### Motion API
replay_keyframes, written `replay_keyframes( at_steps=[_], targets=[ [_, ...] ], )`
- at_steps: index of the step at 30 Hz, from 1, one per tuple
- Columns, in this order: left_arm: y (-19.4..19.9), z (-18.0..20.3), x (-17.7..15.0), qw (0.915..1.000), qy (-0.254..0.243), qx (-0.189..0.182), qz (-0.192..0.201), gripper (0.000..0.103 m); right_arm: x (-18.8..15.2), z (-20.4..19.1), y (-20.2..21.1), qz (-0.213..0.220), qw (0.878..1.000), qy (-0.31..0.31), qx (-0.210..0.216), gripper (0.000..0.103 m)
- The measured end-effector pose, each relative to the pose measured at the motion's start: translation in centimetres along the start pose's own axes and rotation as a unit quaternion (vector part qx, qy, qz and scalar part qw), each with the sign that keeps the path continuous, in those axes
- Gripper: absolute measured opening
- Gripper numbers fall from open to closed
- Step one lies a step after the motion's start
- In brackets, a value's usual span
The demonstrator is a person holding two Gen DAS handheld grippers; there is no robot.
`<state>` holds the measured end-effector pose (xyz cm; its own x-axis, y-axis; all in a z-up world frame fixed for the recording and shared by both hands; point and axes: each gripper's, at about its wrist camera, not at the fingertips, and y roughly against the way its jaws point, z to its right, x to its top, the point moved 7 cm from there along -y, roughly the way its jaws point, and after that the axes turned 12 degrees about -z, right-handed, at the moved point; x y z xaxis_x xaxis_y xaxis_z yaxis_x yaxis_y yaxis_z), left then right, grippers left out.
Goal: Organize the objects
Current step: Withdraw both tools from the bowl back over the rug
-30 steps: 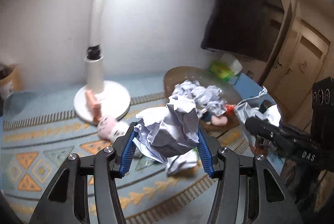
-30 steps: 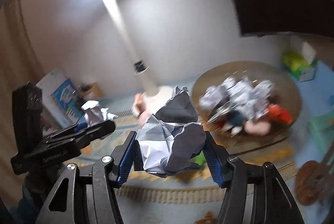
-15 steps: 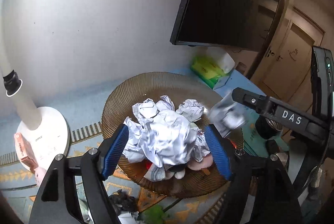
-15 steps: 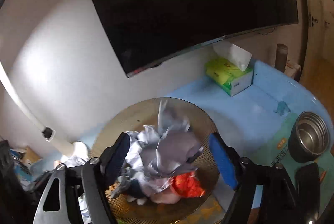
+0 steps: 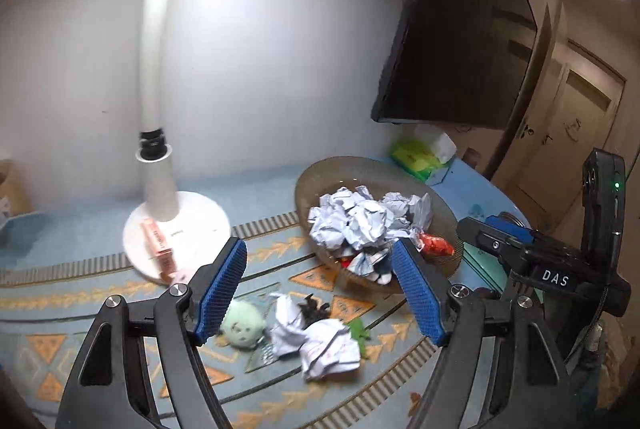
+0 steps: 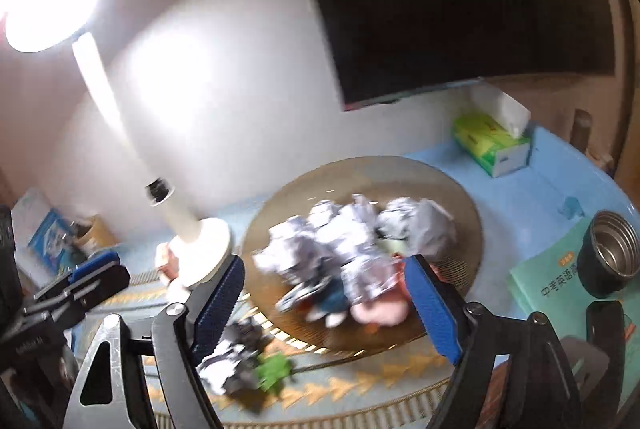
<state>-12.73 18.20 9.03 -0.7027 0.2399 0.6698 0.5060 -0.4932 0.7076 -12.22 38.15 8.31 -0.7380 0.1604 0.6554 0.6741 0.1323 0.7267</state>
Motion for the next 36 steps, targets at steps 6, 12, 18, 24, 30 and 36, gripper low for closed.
replay_keyframes(
  at_steps=[6, 12, 18, 24, 30, 36],
  targets=[
    [4.8, -5.5, -4.8, 0.9969, 0.065, 0.033, 0.030, 0.090, -3.7, -7.0, 0.3, -0.003, 0.997, 0.069, 0.037, 0.089],
    [0.8, -11.4, -11.7, 0.9855, 0.155, 0.063, -0.028, 0.090, -10.4, -10.7, -5.3, -0.090, 0.987, 0.059, 0.119, 0.093],
    [-3.0, -14.2, -15.4, 0.9742, 0.202, 0.076, -0.067, 0.090, -13.9, -13.0, -8.6, -0.110, 0.982, 0.118, 0.096, 0.093],
    [-3.5, -14.1, -16.1, 0.9748, 0.199, 0.070, -0.074, 0.090, -14.5, -12.6, -10.0, -0.125, 0.982, 0.120, 0.068, 0.093],
    [-3.6, -14.0, -16.1, 0.9755, 0.194, 0.069, -0.077, 0.090, -14.5, -12.1, -10.4, -0.137, 0.982, 0.108, 0.066, 0.093],
    [-3.7, -13.9, -16.0, 0.9757, 0.188, 0.080, -0.079, 0.090, -13.5, -10.1, -9.7, -0.115, 0.990, 0.061, 0.058, 0.093]
  ],
)
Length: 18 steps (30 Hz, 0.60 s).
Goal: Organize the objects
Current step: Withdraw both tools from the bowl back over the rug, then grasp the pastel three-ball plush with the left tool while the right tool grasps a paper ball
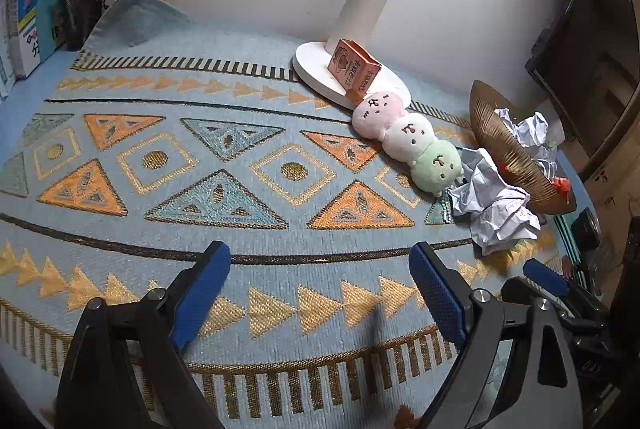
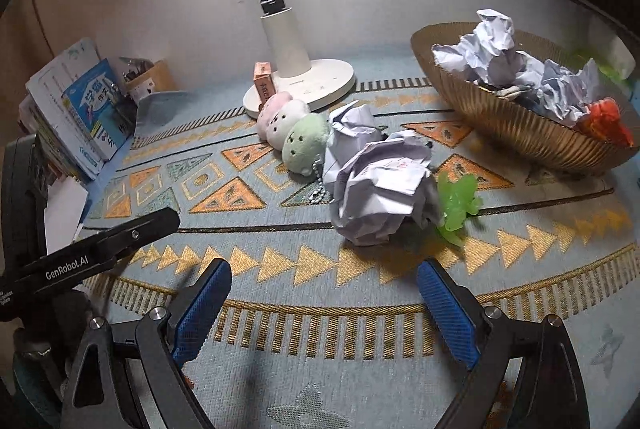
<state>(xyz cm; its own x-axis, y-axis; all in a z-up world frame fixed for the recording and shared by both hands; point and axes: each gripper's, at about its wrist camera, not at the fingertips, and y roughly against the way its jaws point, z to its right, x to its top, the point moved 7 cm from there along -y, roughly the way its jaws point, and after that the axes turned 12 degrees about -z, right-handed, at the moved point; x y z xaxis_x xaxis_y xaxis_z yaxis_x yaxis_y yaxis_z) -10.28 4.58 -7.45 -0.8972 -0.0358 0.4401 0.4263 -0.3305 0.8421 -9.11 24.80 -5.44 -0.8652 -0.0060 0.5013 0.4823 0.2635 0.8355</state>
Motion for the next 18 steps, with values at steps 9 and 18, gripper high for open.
replay_keyframes(
  at_steps=[9, 18],
  targets=[
    [-2.4, 4.4, 6.6, 0.9946, 0.063, -0.075, -0.033, 0.089, 0.7, 3.9, 2.5, 0.048, 0.996, -0.059, -0.038, 0.094],
    [-7.8, 7.5, 8.6, 0.9902, 0.110, -0.065, -0.056, 0.088, 1.6, 2.7, 2.2, 0.048, 0.998, -0.023, -0.028, 0.094]
  ],
)
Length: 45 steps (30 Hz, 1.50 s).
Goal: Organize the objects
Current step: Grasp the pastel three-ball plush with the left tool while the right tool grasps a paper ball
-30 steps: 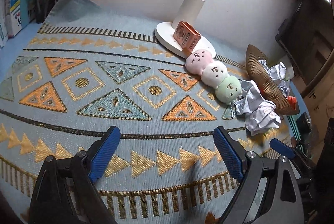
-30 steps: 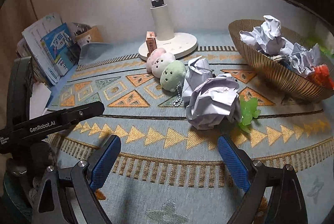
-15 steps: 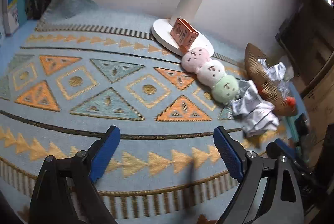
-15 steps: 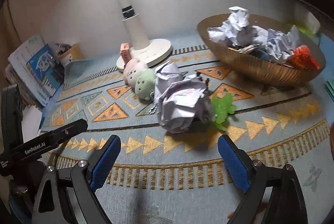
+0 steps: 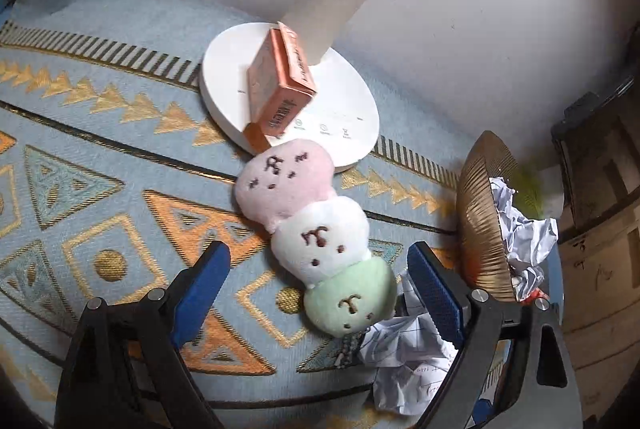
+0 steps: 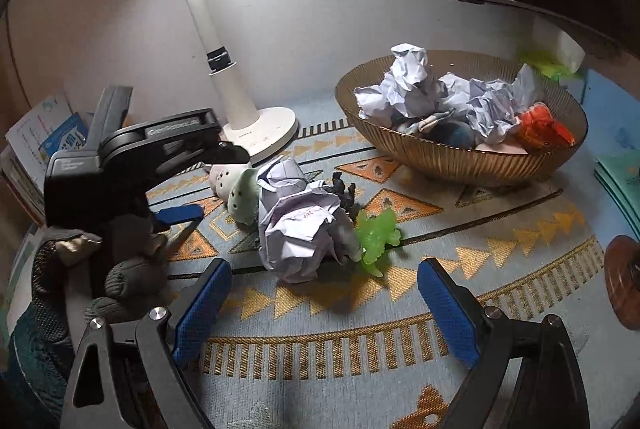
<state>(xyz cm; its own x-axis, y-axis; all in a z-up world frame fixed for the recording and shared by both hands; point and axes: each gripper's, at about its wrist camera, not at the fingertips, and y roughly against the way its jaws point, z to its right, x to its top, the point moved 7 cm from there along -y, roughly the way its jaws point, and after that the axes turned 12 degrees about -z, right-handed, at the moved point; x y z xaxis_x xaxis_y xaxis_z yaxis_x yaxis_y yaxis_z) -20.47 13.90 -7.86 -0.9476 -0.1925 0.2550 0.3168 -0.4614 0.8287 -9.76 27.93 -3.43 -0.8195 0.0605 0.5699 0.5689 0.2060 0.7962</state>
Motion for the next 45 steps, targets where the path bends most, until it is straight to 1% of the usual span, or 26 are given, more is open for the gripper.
replay_keyframes(
  at_steps=[1, 2, 3, 4, 5, 6, 9, 10, 11, 13, 14, 16, 18, 20, 22, 23, 26, 30, 31, 32, 33, 35, 36, 38, 42, 45],
  targets=[
    [-0.3, 0.3, -0.1, 1.0000, -0.002, 0.009, 0.000, 0.088, 0.4, -0.1, -0.2, -0.005, 1.000, 0.013, -0.005, 0.094],
    [-0.4, 0.7, -0.2, 0.9995, -0.008, 0.029, 0.009, 0.086, 0.9, -0.4, -0.5, -0.014, 0.999, 0.032, -0.008, 0.094],
    [-0.7, 1.0, -0.2, 0.9990, -0.017, 0.041, 0.008, 0.078, 1.3, -0.6, -0.7, -0.022, 0.999, 0.048, -0.011, 0.094],
    [-0.8, 1.2, -0.2, 0.9975, -0.029, 0.063, 0.016, 0.074, 1.8, -0.8, -1.0, -0.027, 0.998, 0.062, -0.011, 0.094],
    [-1.0, 1.4, -0.2, 0.9968, -0.039, 0.067, 0.015, 0.060, 2.2, -0.9, -1.1, -0.029, 0.997, 0.069, -0.009, 0.094],
    [-0.9, 1.5, -0.2, 0.9965, -0.048, 0.067, 0.014, 0.060, 2.6, -0.9, -1.3, -0.030, 0.997, 0.072, -0.006, 0.094],
    [-0.2, 0.9, -0.4, 0.9976, -0.054, 0.043, 0.003, 0.054, 3.5, -1.0, -2.5, -0.049, 0.996, 0.073, 0.012, 0.094],
    [0.2, 0.6, -0.6, 0.9972, -0.060, 0.044, 0.001, 0.054, 3.6, -1.1, -3.0, -0.054, 0.996, 0.072, 0.020, 0.092],
    [0.8, 0.2, -0.8, 0.9963, -0.069, 0.051, 0.000, 0.054, 3.7, -1.3, -3.4, -0.058, 0.995, 0.073, 0.026, 0.089],
    [1.9, -0.4, -1.6, 0.9935, -0.101, 0.050, -0.012, 0.054, 3.3, -1.8, -3.9, -0.070, 0.994, 0.079, 0.029, 0.059],
    [2.7, -0.7, -2.1, 0.9916, -0.119, 0.046, -0.019, 0.054, 3.2, -1.8, -4.0, -0.071, 0.994, 0.082, 0.023, 0.054],
    [4.5, -1.4, -3.2, 0.9877, -0.148, 0.048, -0.014, 0.054, 2.7, -2.1, -3.5, -0.064, 0.995, 0.077, 0.029, 0.050],
    [6.8, -2.1, -4.1, 0.9836, -0.173, 0.051, -0.004, 0.054, 2.4, -2.6, -2.0, -0.054, 0.994, 0.073, 0.058, 0.050],
    [8.7, -3.0, -5.3, 0.9799, -0.193, 0.047, -0.011, 0.054, 1.5, -3.6, -0.5, -0.056, 0.990, 0.077, 0.103, 0.050],
    [9.6, -3.6, -6.0, 0.9738, -0.217, 0.066, -0.020, 0.054, 0.5, -5.0, 0.3, -0.070, 0.983, 0.084, 0.151, 0.050],
    [10.1, -4.0, -6.4, 0.9700, -0.231, 0.072, -0.025, 0.054, 0.0, -5.6, 0.3, -0.079, 0.980, 0.089, 0.161, 0.050],
    [10.5, -4.2, -8.5, 0.9604, -0.263, 0.085, -0.036, 0.055, -1.6, -6.7, 0.0, -0.093, 0.978, 0.106, 0.152, 0.050],
    [7.6, -4.4, -10.6, 0.9507, -0.282, 0.117, -0.054, 0.056, -2.9, -6.3, -1.3, -0.121, 0.978, 0.109, 0.129, 0.051],
    [7.0, -4.5, -11.0, 0.9498, -0.283, 0.120, -0.058, 0.057, -3.2, -6.0, -1.3, -0.126, 0.978, 0.110, 0.122, 0.054],
    [6.3, -4.3, -11.2, 0.9494, -0.283, 0.123, -0.060, 0.060, -3.2, -5.6, -1.2, -0.125, 0.979, 0.109, 0.116, 0.058],
    [6.1, -4.3, -11.4, 0.9493, -0.282, 0.125, -0.061, 0.060, -3.5, -4.9, -0.9, -0.124, 0.981, 0.105, 0.106, 0.066],
    [5.8, -4.2, -11.5, 0.9482, -0.284, 0.131, -0.059, 0.061, -3.5, -3.5, -0.5, -0.120, 0.984, 0.094, 0.094, 0.074],
    [5.7, -4.1, -11.5, 0.9482, -0.284, 0.132, -0.055, 0.063, -3.6, -2.7, -0.1, -0.120, 0.985, 0.087, 0.092, 0.074],
    [5.8, -4.0, -11.5, 0.9517, -0.277, 0.121, -0.052, 0.069, -3.8, -1.6, 0.3, -0.120, 0.986, 0.071, 0.092, 0.075],
    [5.8, -4.4, -11.8, 0.9598, -0.255, 0.110, -0.043, 0.070, -4.2, -1.5, 0.4, -0.129, 0.982, 0.045, 0.129, 0.078],
    [6.1, -4.7, -12.1, 0.9641, -0.243, 0.104, -0.026, 0.070, -4.5, -2.9, -0.3, -0.138, 0.981, 0.046, 0.131, 0.081]
  ],
)
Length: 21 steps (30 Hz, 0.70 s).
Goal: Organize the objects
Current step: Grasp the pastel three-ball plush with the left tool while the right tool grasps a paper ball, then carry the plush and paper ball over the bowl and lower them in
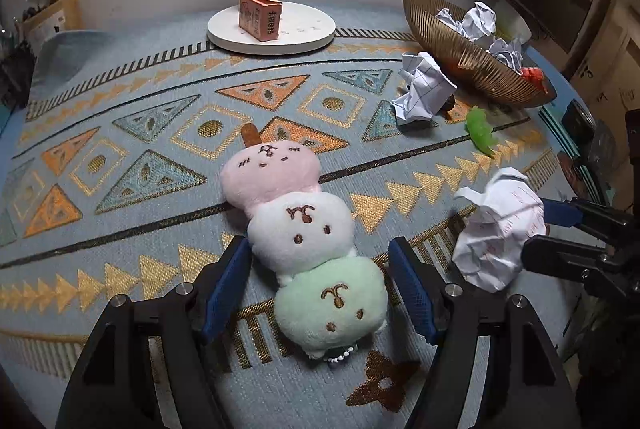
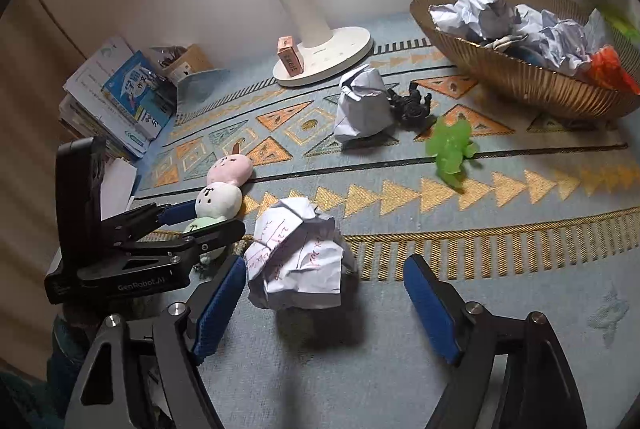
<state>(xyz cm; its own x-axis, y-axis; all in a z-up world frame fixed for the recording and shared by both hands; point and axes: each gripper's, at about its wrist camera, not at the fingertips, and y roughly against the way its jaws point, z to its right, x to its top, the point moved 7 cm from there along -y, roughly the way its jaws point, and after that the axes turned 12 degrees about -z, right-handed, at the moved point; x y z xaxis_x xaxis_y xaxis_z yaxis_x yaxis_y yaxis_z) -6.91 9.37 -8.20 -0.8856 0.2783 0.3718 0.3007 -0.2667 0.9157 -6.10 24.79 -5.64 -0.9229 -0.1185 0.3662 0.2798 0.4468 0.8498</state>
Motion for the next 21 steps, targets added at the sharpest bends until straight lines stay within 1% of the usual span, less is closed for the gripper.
replay_keyframes(
  at_steps=[2, 4, 6, 8, 11, 15, 16, 17, 18, 19, 21],
  targets=[
    [0.1, -0.2, -0.2, 0.9999, 0.008, 0.002, 0.012, 0.069, -0.1, -1.0, -0.9, -0.011, 1.000, 0.009, 0.004, 0.081],
    [0.2, -0.3, -0.3, 0.9996, 0.014, 0.003, 0.023, 0.069, -0.2, -1.8, -1.6, -0.016, 1.000, 0.019, -0.002, 0.081],
    [0.3, -0.5, -0.2, 0.9994, 0.021, 0.009, 0.027, 0.069, -0.3, -2.2, -2.0, -0.017, 1.000, 0.016, -0.002, 0.081],
    [0.2, -0.7, -0.1, 0.9992, 0.027, 0.004, 0.029, 0.069, -0.2, -2.2, -2.4, -0.018, 1.000, 0.006, 0.006, 0.081],
    [0.3, -0.9, -0.1, 0.9991, 0.030, -0.003, 0.031, 0.069, 0.1, -2.1, -2.5, -0.010, 1.000, -0.008, 0.010, 0.081],
    [0.3, -0.7, -0.1, 0.9991, 0.026, 0.007, 0.032, 0.069, 0.9, -1.2, -2.5, 0.011, 0.999, -0.041, -0.004, 0.081],
    [0.2, -0.7, -0.2, 0.9992, 0.025, 0.010, 0.031, 0.068, 1.2, -1.0, -2.4, 0.017, 0.999, -0.047, -0.007, 0.081],
    [0.2, -0.6, -0.2, 0.9992, 0.023, 0.011, 0.031, 0.064, 1.3, -0.9, -2.5, 0.020, 0.999, -0.049, -0.007, 0.080],
    [0.3, -0.4, -0.2, 0.9993, 0.020, 0.010, 0.032, 0.056, 1.4, -0.8, -2.5, 0.022, 0.998, -0.050, -0.008, 0.074],
    [0.3, -0.2, -0.3, 0.9993, 0.016, 0.009, 0.033, 0.053, 1.3, -0.9, -2.4, 0.023, 0.999, -0.048, -0.007, 0.059],
    [0.3, 0.0, -0.3, 0.9992, 0.011, 0.020, 0.033, 0.051, 1.3, -0.9, -2.2, 0.025, 0.999, -0.046, 0.003, 0.052]
  ],
)
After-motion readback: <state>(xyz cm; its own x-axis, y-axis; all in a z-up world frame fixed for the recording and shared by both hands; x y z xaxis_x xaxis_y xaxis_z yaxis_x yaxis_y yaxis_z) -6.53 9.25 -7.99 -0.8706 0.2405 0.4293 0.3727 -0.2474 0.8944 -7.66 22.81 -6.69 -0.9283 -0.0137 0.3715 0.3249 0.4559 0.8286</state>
